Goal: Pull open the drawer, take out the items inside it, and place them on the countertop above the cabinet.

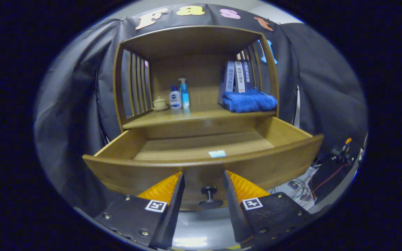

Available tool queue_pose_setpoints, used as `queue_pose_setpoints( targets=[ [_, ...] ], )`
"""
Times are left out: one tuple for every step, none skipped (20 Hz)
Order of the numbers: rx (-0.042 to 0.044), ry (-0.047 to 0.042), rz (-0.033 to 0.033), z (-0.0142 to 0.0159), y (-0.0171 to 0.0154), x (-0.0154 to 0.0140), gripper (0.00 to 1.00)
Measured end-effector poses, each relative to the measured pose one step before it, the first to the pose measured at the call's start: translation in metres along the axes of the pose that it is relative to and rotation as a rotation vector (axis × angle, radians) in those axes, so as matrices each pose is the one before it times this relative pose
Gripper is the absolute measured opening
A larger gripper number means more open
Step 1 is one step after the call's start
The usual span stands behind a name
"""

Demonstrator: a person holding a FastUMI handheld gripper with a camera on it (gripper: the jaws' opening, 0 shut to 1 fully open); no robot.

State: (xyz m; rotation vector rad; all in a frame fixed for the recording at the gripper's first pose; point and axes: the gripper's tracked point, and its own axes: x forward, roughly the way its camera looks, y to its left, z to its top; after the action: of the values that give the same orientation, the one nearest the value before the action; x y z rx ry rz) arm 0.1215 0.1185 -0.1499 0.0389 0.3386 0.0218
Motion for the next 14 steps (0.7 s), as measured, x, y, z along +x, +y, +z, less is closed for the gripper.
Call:
queue_pose_setpoints(
  targets=[
    [-0.01808,-0.01278,-0.00823,0.00905,0.00064,-0.00076,0.64],
    [-0.01352,-0.00368,0.0087,0.00751,0.00459,0.00167,0.64],
    [-0.01559,-0.0075,0.00535,0.00908,0.00438,-0.0009,0.64],
    [-0.00991,-0.01436,-0.00077,0.00917,0.00273,0.00427,0.64],
    [-0.00238,-0.00675,0.00554,0.00873,0.0045,0.00276,0.64],
    [0.00307,-0.00201,0.0033,0.00653,0.00254,0.00411,0.64],
    [0.00679,0.00631,-0.00083,0.00373,0.00244,0.00634,0.64],
    [0.00995,0.02043,-0.0138,0.00138,-0.00139,0.01,0.64],
    [0.01132,0.03323,-0.0114,-0.00068,-0.00057,0.01053,0.64],
    [0.00742,0.03695,-0.00753,-0.00111,0.00087,0.01038,0.64],
    [0.00263,0.03189,-0.01905,0.0029,-0.00234,0.00931,0.64],
    [-0.00153,0.02334,-0.01802,0.00496,-0.00413,0.00679,0.64],
    [0.00201,0.02673,-0.02207,0.00428,-0.00491,0.00702,0.64],
    [-0.00541,0.03621,-0.02068,0.00104,-0.00545,0.00734,0.64]
  ],
)
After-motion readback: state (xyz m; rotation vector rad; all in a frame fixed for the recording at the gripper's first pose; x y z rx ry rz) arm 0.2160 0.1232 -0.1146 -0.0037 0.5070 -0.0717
